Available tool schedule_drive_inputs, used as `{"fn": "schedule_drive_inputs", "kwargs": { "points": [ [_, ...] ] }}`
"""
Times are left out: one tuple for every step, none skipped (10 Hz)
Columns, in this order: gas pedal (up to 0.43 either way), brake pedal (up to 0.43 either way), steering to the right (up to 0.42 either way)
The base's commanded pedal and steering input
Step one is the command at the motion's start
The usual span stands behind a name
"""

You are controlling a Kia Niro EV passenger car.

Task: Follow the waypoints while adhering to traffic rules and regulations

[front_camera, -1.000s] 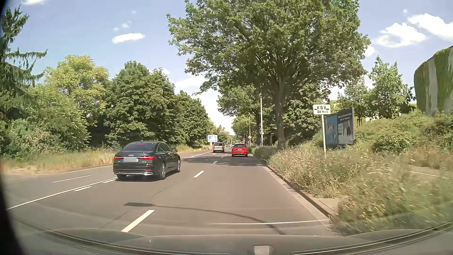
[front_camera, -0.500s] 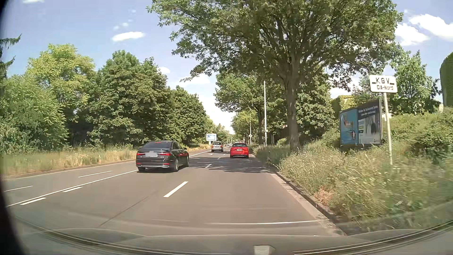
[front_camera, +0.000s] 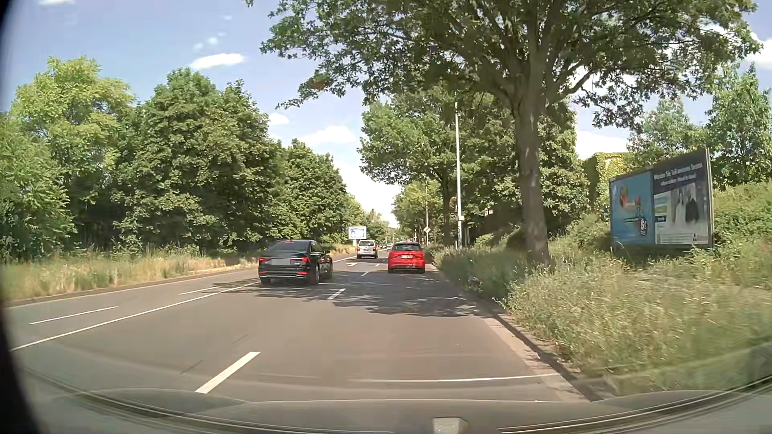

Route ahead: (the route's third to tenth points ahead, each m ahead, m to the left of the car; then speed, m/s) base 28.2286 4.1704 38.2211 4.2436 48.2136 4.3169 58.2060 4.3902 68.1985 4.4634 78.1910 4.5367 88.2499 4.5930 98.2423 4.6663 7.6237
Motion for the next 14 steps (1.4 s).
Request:
{"fn": "schedule_drive_inputs", "kwargs": {
  "points": [
    [0.0,0.299,-0.002],
    [0.0,0.299,-0.003],
    [0.0,0.299,-0.002],
    [0.0,0.299,-0.002],
    [0.0,0.299,-0.003],
    [0.0,0.299,-0.002],
    [0.0,0.299,-0.002],
    [0.0,0.299,-0.002],
    [0.0,0.299,-0.001],
    [0.0,0.293,-0.001],
    [0.0,0.293,-0.001],
    [0.0,0.28,-0.001],
    [0.0,0.274,-0.001],
    [0.0,0.25,-0.001]
  ]
}}
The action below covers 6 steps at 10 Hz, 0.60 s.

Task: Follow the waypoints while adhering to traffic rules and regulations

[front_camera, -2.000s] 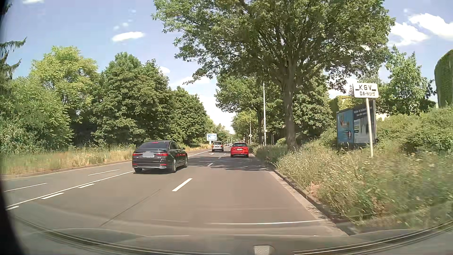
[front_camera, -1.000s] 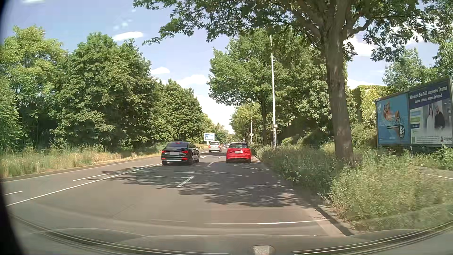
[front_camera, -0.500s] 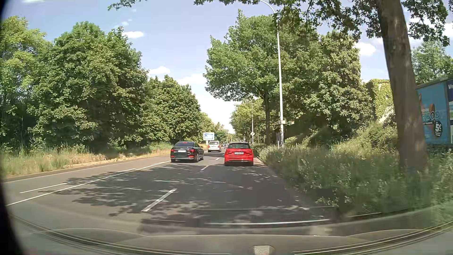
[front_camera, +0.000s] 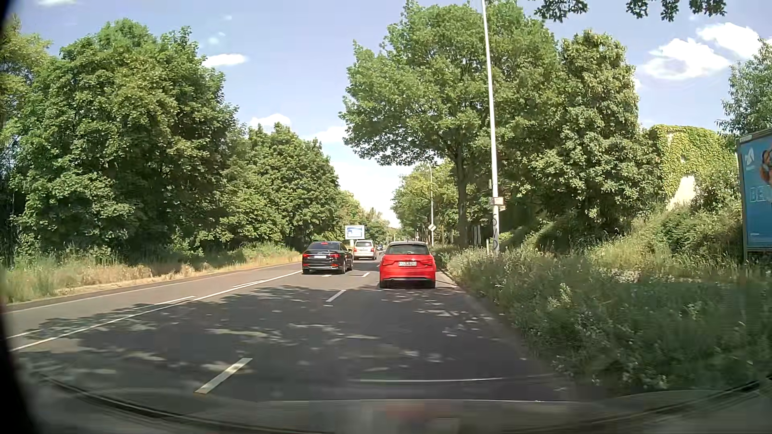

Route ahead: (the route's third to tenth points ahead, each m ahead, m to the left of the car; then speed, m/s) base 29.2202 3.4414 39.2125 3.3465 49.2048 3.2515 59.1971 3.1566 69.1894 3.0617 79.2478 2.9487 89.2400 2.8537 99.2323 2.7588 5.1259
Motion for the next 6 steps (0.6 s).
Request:
{"fn": "schedule_drive_inputs", "kwargs": {
  "points": [
    [0.0,0.244,-0.001],
    [0.0,0.238,-0.002],
    [0.0,0.238,-0.003],
    [0.0,0.238,-0.003],
    [0.0,0.238,-0.001],
    [0.0,0.238,-0.001]
  ]
}}
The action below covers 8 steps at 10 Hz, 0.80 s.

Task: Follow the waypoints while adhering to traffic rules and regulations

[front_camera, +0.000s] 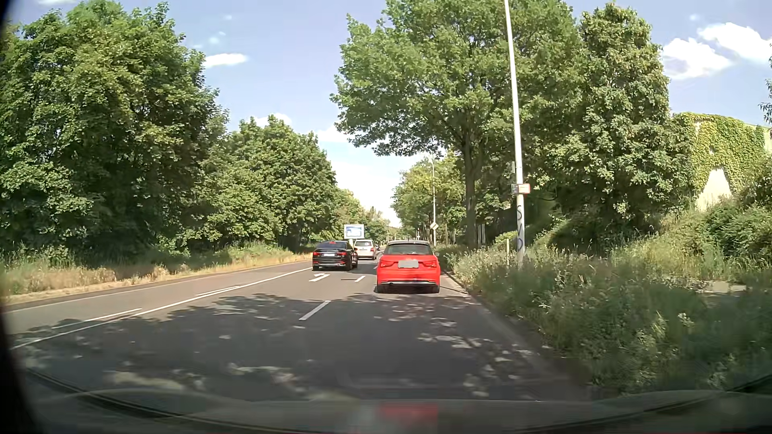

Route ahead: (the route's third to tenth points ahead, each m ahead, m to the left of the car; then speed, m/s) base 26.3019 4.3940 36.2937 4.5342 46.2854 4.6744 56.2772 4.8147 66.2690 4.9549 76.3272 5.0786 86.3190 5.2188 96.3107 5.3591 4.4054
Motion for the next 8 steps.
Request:
{"fn": "schedule_drive_inputs", "kwargs": {
  "points": [
    [0.0,0.238,-0.001],
    [0.0,0.238,-0.001],
    [0.0,0.238,-0.001],
    [0.0,0.238,-0.001],
    [0.0,0.238,-0.001],
    [0.0,0.232,-0.001],
    [0.0,0.201,-0.001],
    [0.0,0.171,-0.001]
  ]
}}
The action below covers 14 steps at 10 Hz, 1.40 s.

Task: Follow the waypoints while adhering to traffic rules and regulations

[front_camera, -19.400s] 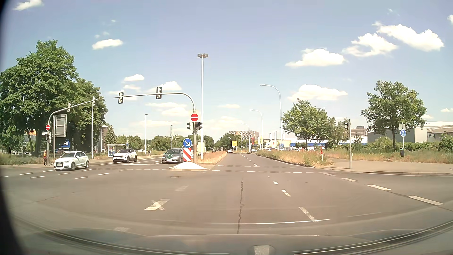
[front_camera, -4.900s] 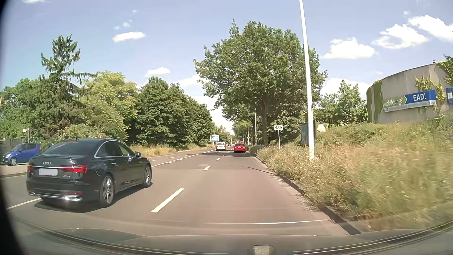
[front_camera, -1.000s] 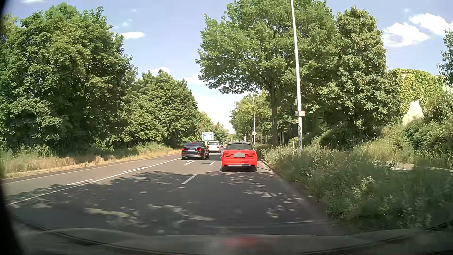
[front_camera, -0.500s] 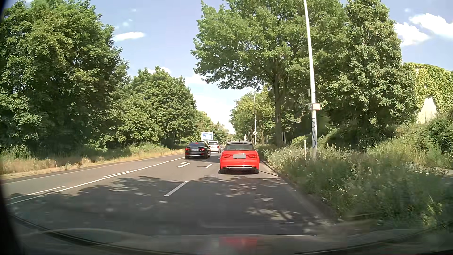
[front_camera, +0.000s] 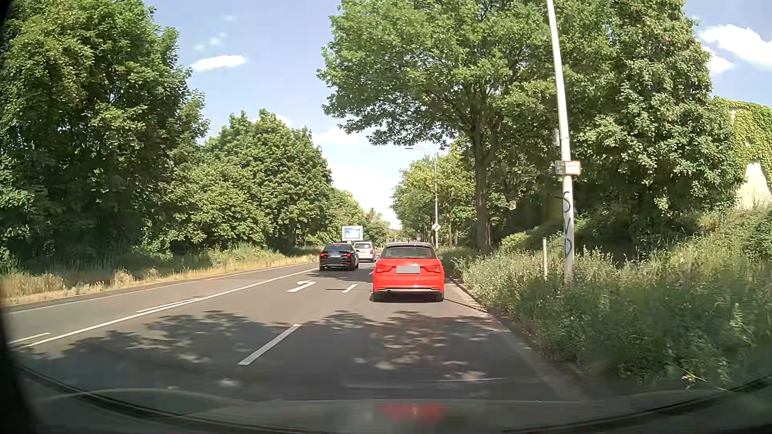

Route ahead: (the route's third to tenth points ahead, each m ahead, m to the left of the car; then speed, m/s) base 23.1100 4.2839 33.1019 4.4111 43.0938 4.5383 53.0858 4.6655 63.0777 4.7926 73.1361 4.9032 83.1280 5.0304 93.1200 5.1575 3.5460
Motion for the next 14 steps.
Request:
{"fn": "schedule_drive_inputs", "kwargs": {
  "points": [
    [0.0,0.14,-0.001],
    [0.0,0.122,-0.001],
    [0.0,0.11,-0.001],
    [0.0,0.079,-0.001],
    [0.0,0.055,-0.001],
    [0.0,0.037,-0.001],
    [0.0,0.037,-0.002],
    [0.0,0.037,-0.004],
    [0.0,0.037,-0.009],
    [0.0,0.037,-0.014],
    [0.0,0.037,-0.015],
    [0.0,0.037,-0.014],
    [0.0,0.037,-0.013],
    [0.0,0.037,-0.01]
  ]
}}
